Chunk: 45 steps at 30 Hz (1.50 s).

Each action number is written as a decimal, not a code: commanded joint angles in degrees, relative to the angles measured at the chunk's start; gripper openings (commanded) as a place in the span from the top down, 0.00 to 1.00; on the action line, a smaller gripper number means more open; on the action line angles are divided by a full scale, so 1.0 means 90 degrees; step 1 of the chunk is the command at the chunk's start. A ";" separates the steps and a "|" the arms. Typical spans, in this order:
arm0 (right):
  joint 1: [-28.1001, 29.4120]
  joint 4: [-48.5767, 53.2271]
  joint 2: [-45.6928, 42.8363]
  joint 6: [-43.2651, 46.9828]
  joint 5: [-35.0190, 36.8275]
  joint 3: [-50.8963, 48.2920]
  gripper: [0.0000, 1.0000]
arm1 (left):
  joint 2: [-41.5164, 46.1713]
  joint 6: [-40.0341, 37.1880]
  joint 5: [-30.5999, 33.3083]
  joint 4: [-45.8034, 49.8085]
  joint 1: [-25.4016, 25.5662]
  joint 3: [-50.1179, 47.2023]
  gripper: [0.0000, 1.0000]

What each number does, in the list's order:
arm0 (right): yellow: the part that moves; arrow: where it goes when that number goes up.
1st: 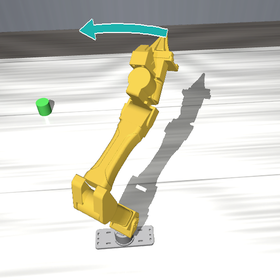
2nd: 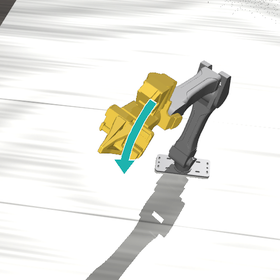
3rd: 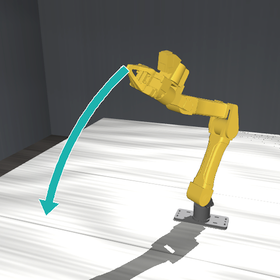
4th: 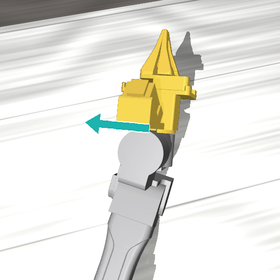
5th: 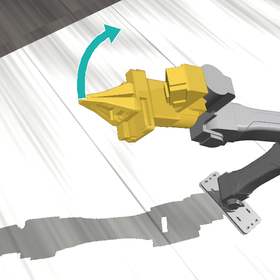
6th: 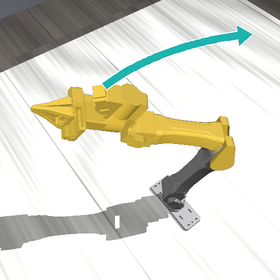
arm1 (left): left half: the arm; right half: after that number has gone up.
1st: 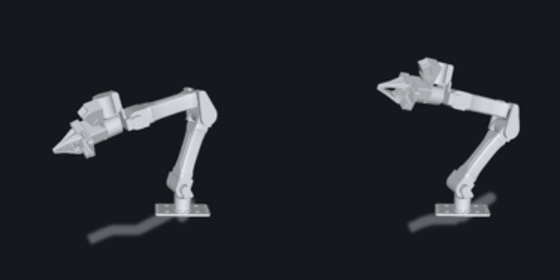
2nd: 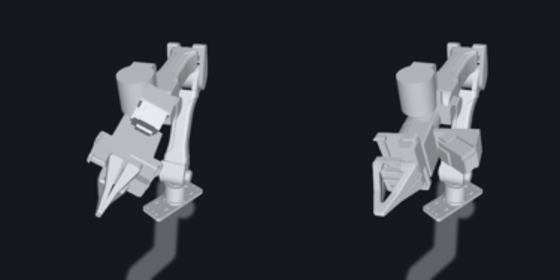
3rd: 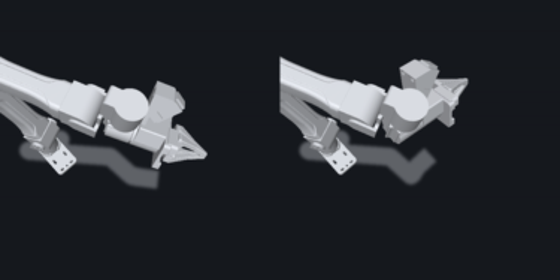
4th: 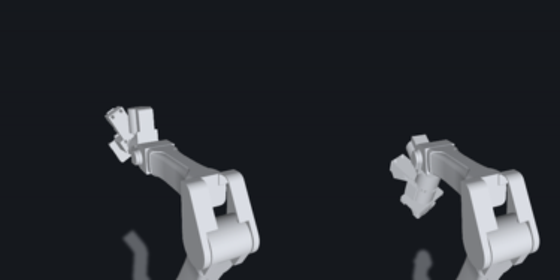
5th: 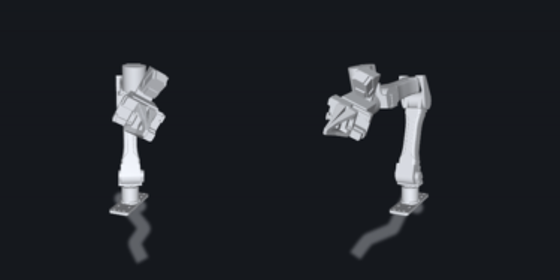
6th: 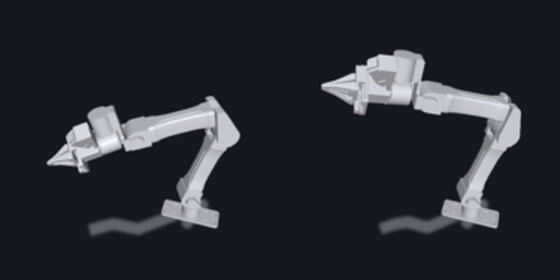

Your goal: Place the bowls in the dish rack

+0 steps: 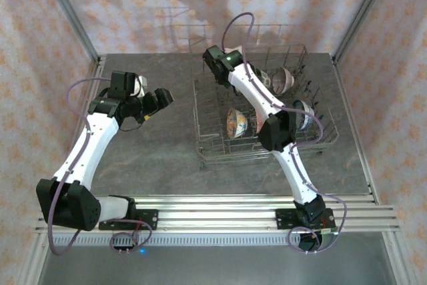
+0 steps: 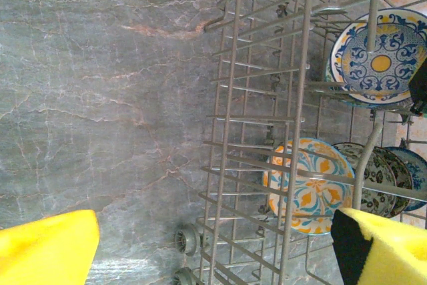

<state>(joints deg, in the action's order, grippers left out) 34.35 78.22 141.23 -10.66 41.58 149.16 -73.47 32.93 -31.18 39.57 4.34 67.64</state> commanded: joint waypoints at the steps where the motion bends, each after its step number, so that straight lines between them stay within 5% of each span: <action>1: 0.0041 0.0167 0.0055 -0.0075 0.0086 0.0243 0.81 | 0.0161 -0.0028 -0.0119 0.0113 -0.0072 0.0022 0.09; 13: 0.0070 -0.0321 0.0096 0.0044 -0.0835 0.0214 0.74 | 0.0205 0.0075 -0.0275 0.0075 -0.0067 -0.0027 0.09; 23: -0.0044 -0.0432 -0.0296 -0.0044 -0.1659 -0.0030 0.38 | 0.0512 0.0223 -0.0262 0.0088 0.0040 0.0048 0.09; 30: -0.0045 -0.0568 -0.1210 0.0190 -0.1974 -0.0274 0.25 | 0.0388 0.0285 0.0200 0.0125 0.0796 0.0380 0.09; 45: -0.0419 -0.1731 -0.4959 0.0471 -0.2345 -0.4748 0.22 | -0.1402 -0.0445 0.2195 0.1116 0.2490 0.2244 0.15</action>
<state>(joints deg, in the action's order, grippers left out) 32.36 65.30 101.21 -6.70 21.30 113.43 -83.42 32.38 -18.70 44.49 25.41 84.09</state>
